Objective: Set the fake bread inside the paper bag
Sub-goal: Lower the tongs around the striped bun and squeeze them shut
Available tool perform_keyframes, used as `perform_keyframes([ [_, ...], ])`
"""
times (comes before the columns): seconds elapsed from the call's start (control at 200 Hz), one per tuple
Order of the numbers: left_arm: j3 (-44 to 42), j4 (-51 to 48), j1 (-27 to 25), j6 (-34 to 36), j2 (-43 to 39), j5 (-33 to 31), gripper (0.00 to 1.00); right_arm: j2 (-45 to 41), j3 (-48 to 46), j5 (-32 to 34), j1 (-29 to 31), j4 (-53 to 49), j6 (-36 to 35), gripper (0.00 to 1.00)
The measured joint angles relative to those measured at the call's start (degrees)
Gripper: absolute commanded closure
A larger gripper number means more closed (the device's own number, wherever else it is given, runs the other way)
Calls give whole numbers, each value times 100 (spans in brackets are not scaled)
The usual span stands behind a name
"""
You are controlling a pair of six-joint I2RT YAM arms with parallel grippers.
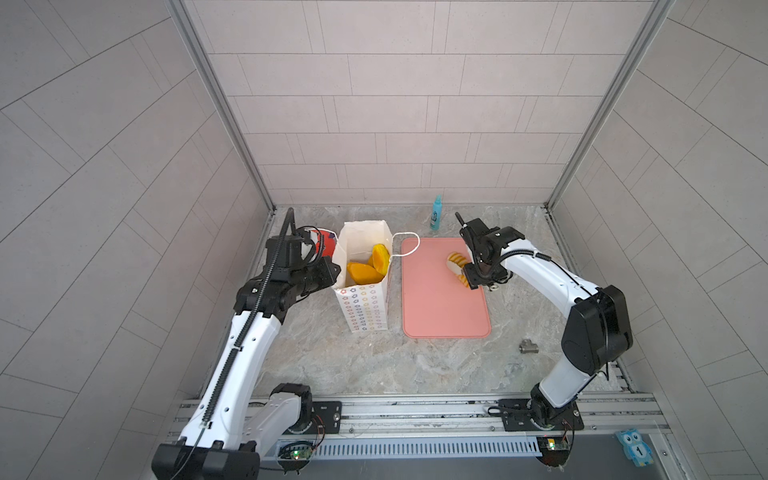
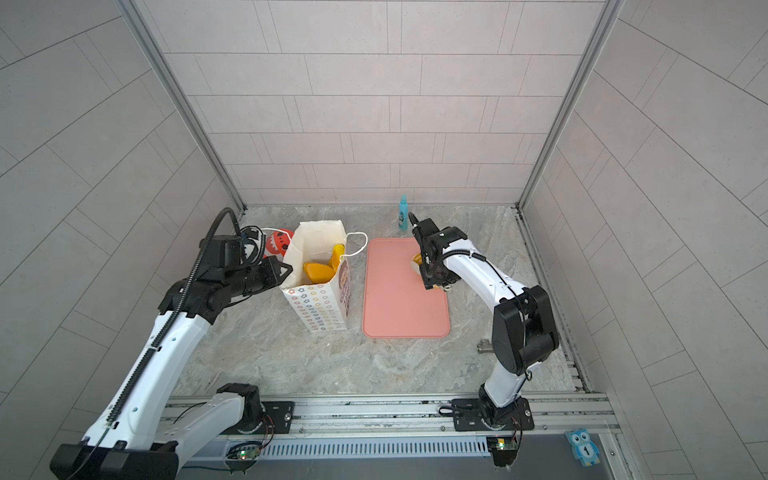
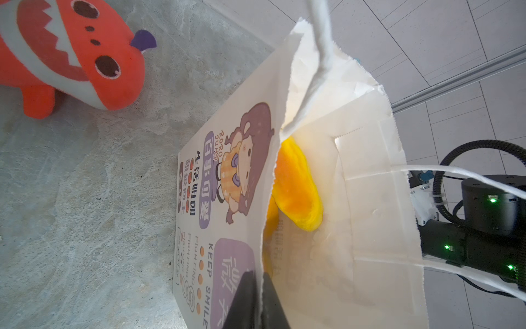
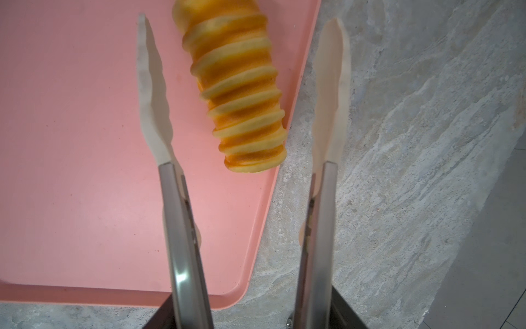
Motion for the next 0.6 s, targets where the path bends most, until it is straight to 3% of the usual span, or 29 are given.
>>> perform_keyframes([
  [0.37,0,2,0,2,4,24,89,254,0,-245,-125,214,0,39],
  [0.6,0,0,0,20,4,28,89,352,-55,-608,-358,372,0,50],
])
